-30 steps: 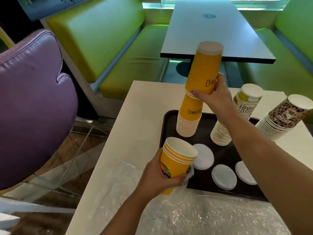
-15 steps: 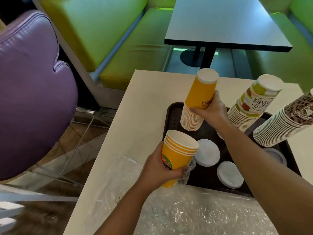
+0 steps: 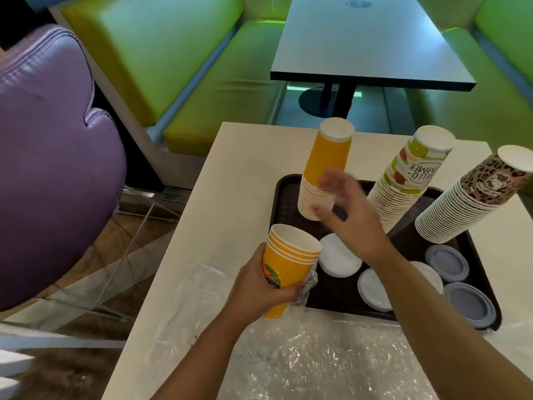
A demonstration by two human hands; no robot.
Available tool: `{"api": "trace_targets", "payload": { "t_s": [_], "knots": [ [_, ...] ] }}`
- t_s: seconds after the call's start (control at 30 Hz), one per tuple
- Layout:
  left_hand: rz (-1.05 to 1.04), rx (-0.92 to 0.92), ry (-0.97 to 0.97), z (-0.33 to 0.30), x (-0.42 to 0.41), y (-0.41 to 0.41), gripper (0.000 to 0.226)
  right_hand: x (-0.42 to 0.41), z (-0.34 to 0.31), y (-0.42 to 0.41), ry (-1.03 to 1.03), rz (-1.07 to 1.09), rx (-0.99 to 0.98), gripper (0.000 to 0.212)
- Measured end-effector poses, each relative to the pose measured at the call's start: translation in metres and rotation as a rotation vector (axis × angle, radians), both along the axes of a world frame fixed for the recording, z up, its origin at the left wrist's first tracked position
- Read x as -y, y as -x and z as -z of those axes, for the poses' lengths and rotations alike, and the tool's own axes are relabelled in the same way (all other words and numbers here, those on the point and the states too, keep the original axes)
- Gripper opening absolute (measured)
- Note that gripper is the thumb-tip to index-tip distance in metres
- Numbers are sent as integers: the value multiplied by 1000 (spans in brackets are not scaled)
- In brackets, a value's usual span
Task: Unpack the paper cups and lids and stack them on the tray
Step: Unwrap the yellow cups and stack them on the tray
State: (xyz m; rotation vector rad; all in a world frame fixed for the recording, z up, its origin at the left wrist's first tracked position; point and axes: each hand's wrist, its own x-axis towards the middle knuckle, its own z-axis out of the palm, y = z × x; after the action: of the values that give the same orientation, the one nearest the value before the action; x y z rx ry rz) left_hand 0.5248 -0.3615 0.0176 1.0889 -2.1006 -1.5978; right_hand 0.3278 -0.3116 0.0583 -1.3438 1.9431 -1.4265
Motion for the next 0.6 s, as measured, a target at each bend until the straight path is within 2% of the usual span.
{"api": "trace_targets", "payload": {
  "t_s": [0.07, 0.13, 0.3, 0.43, 0.5, 0.6],
  "knots": [
    [-2, -6, 8, -2, -3, 1, 64, -10, -8, -13, -283, -297, -8, 71],
    [8, -3, 10, -5, -7, 3, 70, -16, -12, -21, -437, -409, -28, 76],
    [43, -1, 48, -12, -12, 3, 63, -24, -24, -25, -424, -406, -18, 76],
    [46, -16, 67, -16, -14, 0, 65, -25, -27, -17, -271, -359, 7, 57],
    [40, -22, 69, -17, -15, -1, 64, -25, -34, -10, -216, -362, -27, 49],
    [61, -19, 87, -18, -16, -4, 62, -29, -55, 3, -316, -518, -171, 54]
  ]
}}
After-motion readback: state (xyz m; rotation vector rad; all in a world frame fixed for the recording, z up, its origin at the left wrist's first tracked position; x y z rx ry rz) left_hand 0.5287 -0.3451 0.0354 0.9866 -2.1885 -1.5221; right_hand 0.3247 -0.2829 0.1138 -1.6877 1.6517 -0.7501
